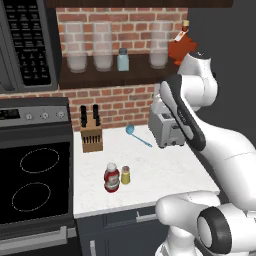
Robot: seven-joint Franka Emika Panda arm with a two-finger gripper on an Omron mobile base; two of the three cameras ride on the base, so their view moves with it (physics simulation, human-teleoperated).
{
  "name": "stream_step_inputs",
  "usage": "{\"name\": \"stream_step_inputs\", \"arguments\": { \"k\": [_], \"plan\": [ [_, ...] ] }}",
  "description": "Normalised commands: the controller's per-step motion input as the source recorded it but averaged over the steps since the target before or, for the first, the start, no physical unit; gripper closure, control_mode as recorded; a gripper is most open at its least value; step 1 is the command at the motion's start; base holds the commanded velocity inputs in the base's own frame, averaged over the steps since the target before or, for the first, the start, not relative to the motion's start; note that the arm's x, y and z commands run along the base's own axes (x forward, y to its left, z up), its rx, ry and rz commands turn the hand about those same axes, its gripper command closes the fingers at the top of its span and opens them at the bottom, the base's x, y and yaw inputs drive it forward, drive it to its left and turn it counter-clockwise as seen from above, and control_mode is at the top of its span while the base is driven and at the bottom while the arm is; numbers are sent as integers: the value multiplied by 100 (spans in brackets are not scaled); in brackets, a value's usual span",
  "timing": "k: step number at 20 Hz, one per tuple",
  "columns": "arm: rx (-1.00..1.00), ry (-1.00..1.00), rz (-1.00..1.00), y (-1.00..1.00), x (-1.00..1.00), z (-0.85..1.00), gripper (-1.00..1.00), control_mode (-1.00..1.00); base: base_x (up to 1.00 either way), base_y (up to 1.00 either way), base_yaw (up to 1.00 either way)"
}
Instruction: Put the shaker and condiment bottle from the counter next to their counterparts in the cabinet.
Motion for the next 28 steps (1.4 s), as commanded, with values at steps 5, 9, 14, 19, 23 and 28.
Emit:
{"name": "stream_step_inputs", "arguments": {
  "k": [5,9,14,19,23,28],
  "plan": [
    [-9,0,5,15,-13,-10,-100,-100,0,0,0],
    [-23,-4,10,29,-28,-19,-100,-100,0,0,0],
    [-14,-6,7,13,-43,-17,-100,-100,0,0,0],
    [1,0,16,5,-60,-14,-100,-100,0,0,0],
    [1,0,26,19,-60,-18,-100,-100,0,0,0],
    [-11,0,20,43,-50,-19,-100,-100,0,0,0]
  ]
}}
